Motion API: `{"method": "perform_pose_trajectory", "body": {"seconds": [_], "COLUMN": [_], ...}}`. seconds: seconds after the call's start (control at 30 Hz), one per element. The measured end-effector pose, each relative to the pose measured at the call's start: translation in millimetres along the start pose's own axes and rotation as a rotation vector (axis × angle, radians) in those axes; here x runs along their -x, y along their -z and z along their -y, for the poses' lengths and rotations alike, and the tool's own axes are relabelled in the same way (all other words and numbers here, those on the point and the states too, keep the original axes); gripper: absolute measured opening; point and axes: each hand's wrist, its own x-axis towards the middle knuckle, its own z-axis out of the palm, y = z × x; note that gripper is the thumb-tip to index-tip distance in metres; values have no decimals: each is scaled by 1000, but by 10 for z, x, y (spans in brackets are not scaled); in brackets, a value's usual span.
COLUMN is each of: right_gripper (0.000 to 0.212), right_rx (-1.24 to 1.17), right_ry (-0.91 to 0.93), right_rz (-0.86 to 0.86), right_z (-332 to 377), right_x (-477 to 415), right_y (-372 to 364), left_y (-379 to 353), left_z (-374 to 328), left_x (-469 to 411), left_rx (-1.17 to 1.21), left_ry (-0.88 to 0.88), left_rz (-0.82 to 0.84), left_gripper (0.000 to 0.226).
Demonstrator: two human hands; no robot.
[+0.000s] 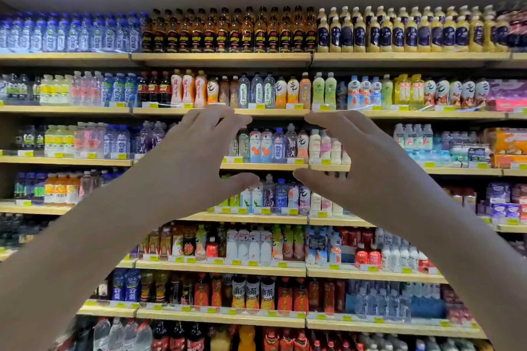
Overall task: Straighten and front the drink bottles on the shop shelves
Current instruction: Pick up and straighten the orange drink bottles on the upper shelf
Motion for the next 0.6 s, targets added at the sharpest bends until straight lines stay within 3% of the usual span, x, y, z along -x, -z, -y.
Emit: {"method": "perform_pose_trajectory", "body": {"seconds": [0.27, 0.6], "right_gripper": [75, 73], "right_rx": [-53, -41], "right_ry": [7, 21], "right_rz": [-42, -87], "right_z": [-314, -282], "right_x": [-450, -1513], "right_y": [-629, -1805], "left_y": [-524, -1240], "left_z": [480, 1820], "left_x": [-353, -910], "left_rx": [-1, 9], "left_ry": [-24, -52], "left_rz": [-4, 1], "left_gripper": [87, 90]}}
